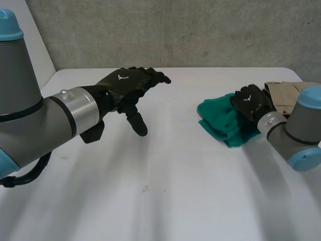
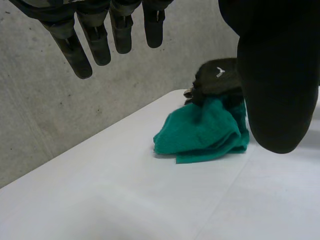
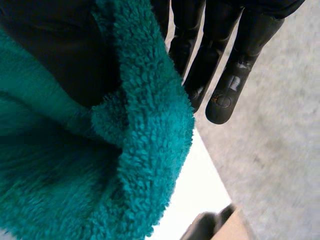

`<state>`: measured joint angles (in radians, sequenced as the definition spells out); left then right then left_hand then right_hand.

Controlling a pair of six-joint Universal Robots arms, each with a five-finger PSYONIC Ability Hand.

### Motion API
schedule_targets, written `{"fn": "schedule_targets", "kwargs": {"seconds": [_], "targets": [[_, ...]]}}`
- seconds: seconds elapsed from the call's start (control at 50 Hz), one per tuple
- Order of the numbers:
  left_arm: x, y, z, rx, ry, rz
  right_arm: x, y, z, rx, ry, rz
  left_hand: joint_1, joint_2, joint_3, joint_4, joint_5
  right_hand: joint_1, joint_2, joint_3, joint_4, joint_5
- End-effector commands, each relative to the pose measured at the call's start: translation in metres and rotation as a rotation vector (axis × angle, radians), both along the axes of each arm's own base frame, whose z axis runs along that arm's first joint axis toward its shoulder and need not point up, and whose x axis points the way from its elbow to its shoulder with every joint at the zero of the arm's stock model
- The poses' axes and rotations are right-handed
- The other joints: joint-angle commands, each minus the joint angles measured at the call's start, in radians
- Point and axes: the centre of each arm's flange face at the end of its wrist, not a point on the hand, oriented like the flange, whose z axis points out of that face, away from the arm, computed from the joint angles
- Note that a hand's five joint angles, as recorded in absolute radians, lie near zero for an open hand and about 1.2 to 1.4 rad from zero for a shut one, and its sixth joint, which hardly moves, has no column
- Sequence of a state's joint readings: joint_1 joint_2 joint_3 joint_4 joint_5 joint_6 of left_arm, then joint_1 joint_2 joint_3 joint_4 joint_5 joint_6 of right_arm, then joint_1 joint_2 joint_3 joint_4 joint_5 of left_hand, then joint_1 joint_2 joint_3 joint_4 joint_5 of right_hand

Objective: Fold the laundry.

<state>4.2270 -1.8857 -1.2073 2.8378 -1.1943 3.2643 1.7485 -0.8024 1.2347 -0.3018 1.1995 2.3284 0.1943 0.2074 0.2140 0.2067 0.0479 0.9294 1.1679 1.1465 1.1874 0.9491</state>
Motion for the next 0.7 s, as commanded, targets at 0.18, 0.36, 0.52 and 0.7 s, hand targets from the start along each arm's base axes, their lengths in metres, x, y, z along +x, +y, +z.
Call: {"fn": "schedule_targets", "kwargs": {"seconds": [0.18, 0.36, 0.52, 0.7], "targets": [[-0.001, -0.002, -0.003, 0.006, 0.001, 0.002, -0.048, -0.102, 0.120, -0.450, -0.178, -0.185, 0.043, 0.030, 0.023, 0.030, 0.015, 0.467, 0.228, 0.250, 0.209, 0.273], [-0.001, -0.002, -0.007, 0.015, 0.004, 0.003, -0.113, -0.136, 0.066, -0.307, -0.143, -0.333, 0.043, 0.030, 0.023, 0.030, 0.015, 0.467, 0.228, 0.250, 0.209, 0.273], [-0.003, -0.003, -0.010, 0.009, 0.008, -0.002, -0.157, -0.145, 0.001, -0.191, -0.060, -0.430, 0.046, 0.033, 0.026, 0.033, 0.017, 0.467, 0.228, 0.250, 0.209, 0.273], [-0.006, -0.002, -0.016, 0.024, 0.000, -0.008, -0.181, -0.145, -0.012, -0.180, 0.018, -0.511, 0.046, 0.033, 0.026, 0.033, 0.017, 0.419, 0.180, 0.201, 0.161, 0.224]]}}
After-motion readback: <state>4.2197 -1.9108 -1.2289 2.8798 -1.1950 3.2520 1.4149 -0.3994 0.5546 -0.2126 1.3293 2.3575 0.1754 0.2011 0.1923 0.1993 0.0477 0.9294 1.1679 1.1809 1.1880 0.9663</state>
